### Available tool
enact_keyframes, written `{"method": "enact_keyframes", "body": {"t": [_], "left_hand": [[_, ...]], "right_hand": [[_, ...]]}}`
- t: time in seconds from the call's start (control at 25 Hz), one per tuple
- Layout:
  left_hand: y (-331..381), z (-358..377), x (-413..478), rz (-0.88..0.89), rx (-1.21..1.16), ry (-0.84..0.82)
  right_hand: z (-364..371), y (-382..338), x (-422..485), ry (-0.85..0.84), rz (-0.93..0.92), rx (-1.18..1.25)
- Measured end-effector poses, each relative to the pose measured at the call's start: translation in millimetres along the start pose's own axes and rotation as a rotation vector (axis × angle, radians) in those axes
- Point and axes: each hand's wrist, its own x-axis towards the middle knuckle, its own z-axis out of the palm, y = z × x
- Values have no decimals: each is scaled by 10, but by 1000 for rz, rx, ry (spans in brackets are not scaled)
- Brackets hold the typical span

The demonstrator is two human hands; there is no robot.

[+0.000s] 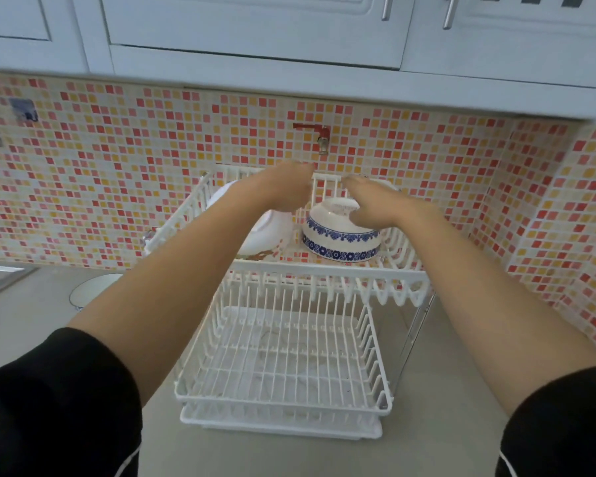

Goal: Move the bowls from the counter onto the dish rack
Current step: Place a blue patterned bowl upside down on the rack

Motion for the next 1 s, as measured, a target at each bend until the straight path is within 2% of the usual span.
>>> {"method": "enact_keyframes", "body": {"t": [0.16, 0.36, 0.6, 0.8, 1.0], "left_hand": [[-394, -165, -360, -1, -64, 87], [-1192, -272, -1007, -67, -149, 223], [-2380, -152, -1799, -200, -131, 153], [-3097, 342, -2240, -308, -106, -6], [-3482, 1096, -2496, -432, -191, -141]], "right_hand": [[-34, -561, -23, 148, -17, 82], [24, -1593, 35, 291, -5, 167], [320, -2999, 188, 366, -1, 284], [845, -3836, 400, 266, 65, 405], [1651, -4074, 615, 89, 216, 514]]}}
